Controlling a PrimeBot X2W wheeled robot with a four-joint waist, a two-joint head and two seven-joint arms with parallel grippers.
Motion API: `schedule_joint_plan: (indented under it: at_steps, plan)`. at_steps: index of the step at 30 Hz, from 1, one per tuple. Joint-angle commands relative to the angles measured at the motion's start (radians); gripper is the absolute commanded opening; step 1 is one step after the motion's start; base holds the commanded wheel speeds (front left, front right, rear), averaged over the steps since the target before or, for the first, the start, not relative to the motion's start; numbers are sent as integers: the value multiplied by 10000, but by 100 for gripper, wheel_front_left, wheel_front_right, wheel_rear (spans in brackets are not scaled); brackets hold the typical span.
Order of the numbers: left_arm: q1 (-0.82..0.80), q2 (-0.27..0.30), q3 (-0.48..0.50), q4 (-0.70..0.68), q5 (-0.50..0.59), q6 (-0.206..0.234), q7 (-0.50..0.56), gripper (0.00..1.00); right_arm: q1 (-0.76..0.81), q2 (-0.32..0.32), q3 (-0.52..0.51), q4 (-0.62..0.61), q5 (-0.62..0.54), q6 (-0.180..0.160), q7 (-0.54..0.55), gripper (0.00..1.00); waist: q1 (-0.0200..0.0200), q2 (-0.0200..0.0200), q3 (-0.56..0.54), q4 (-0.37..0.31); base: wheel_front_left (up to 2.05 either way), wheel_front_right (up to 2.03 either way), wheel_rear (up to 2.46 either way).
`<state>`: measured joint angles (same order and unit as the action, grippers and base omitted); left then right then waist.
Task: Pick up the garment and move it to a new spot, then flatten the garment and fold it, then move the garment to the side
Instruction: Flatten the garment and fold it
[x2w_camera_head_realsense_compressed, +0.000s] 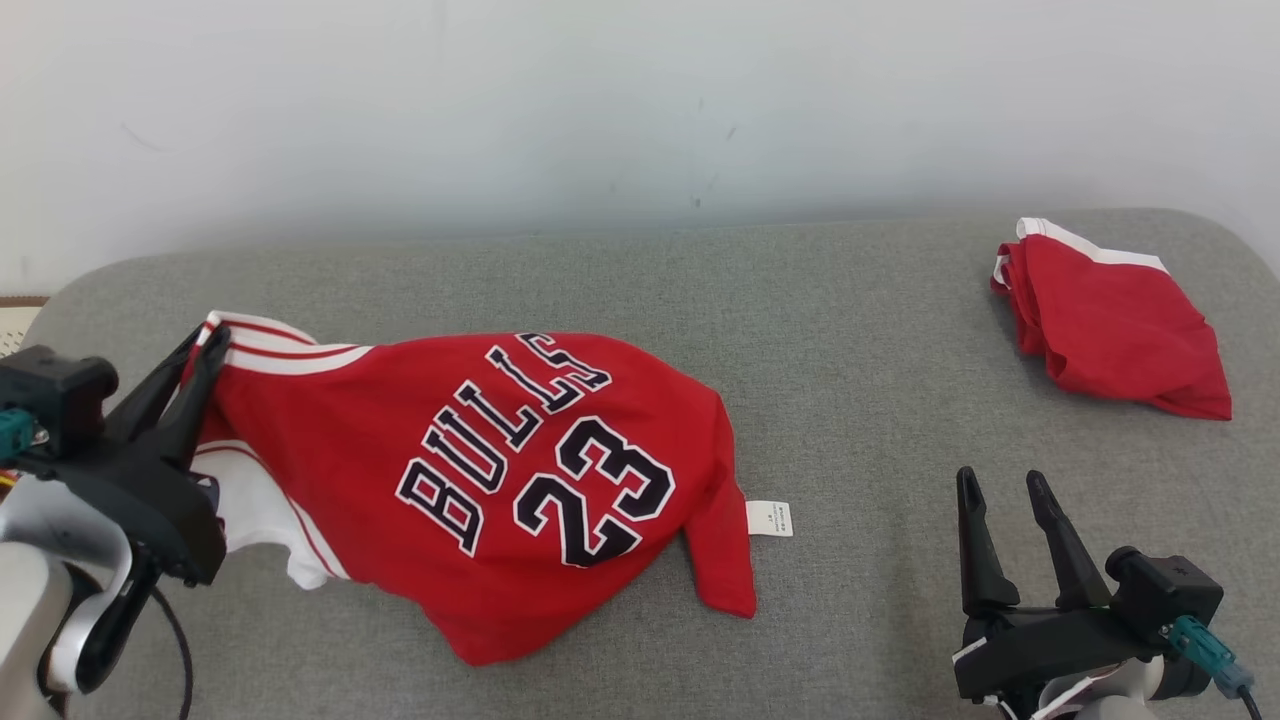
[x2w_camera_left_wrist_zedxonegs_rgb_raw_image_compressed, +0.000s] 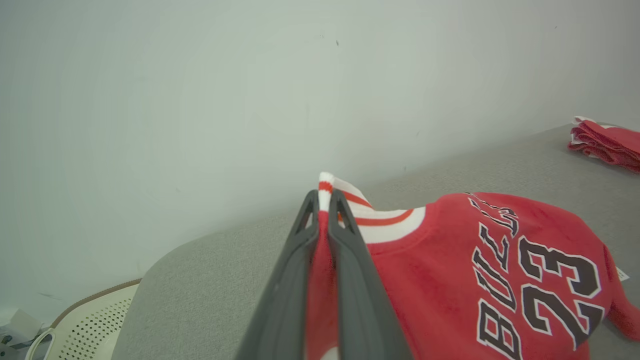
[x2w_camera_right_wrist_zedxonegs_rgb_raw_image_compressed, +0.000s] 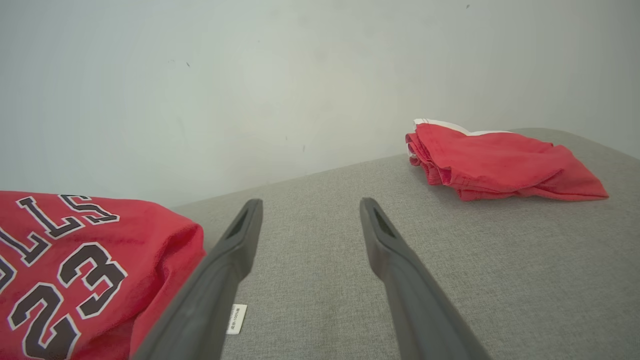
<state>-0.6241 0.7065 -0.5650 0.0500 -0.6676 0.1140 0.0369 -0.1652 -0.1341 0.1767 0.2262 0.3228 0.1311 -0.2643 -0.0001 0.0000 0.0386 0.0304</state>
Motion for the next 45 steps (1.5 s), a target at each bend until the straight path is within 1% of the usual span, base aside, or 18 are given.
schedule_joint_plan:
  at_steps: [1,4,8,10,12,15,17,18,19,20,21,22,27,32,35,38,44,45]
  plan:
    - [242,115,64,-22,57,104,-64,0,103,-8,-19,20,-96,-7,-18,100,1,0,7,0,0,0,0]
    - [517,184,48,101,23,197,-147,0,89,-41,-32,52,-105,-7,-18,100,1,0,24,13,0,0,0]
    - [836,-35,74,431,-217,257,-378,0,18,-92,10,98,-78,-7,-18,100,1,0,58,34,0,0,0]
    - [974,-42,67,760,-223,225,-533,0,-27,-119,39,112,-54,-7,-18,100,1,0,78,29,0,0,0]
    - [1073,-205,116,1074,-390,158,-784,0,-44,-146,44,122,-40,-7,-18,100,1,0,100,30,0,0,0]
    - [1164,-149,82,1561,-244,134,-1012,0,-67,-173,52,169,-53,-7,-18,100,1,0,143,28,0,0,0]
    - [1172,-329,129,1986,-339,61,-1337,0,-118,-184,70,177,-42,-7,-18,100,1,0,186,28,0,0,0]
    - [1204,-338,98,2227,-278,33,-1422,2,-137,-196,86,188,-29,-7,-18,100,1,0,204,19,0,0,0]
    - [1205,-368,79,2442,-228,27,-1568,10,-148,-215,95,208,-14,-7,-18,100,1,0,219,12,0,0,0]
    - [1204,-462,86,2615,-278,-5,-1691,23,-164,-234,102,215,1,-7,-18,100,1,0,237,10,0,0,0]
    - [1228,-528,68,2795,-291,-37,-1783,41,-181,-251,107,216,11,-7,-18,100,1,0,258,9,0,0,0]
    - [1211,-564,60,2967,-253,-48,-1914,100,-196,-263,106,220,21,-7,-18,100,1,0,280,10,0,0,0]
    - [942,-801,104,3465,16,101,-2494,100,-200,-312,84,217,-18,-7,-18,100,1,0,368,81,0,0,0]
    - [811,-990,397,3287,229,304,-2893,100,-238,-377,91,252,32,-7,-18,100,1,0,400,219,0,0,0]
    - [1043,-1176,728,2852,369,497,-2981,100,-183,-369,132,283,30,-7,-18,100,1,0,385,310,0,0,0]
    - [1355,-1444,1219,2065,678,733,-3014,100,-132,-383,190,317,39,-7,-8,100,1,0,388,404,0,0,0]
    - [2501,-2171,2364,495,1509,1122,-3001,100,-146,-476,280,366,119,-7,80,100,1,0,450,526,0,0,0]
    - [2876,-2401,2645,154,1780,1189,-3001,100,-139,-477,320,364,148,-7,157,100,1,0,485,554,0,0,0]
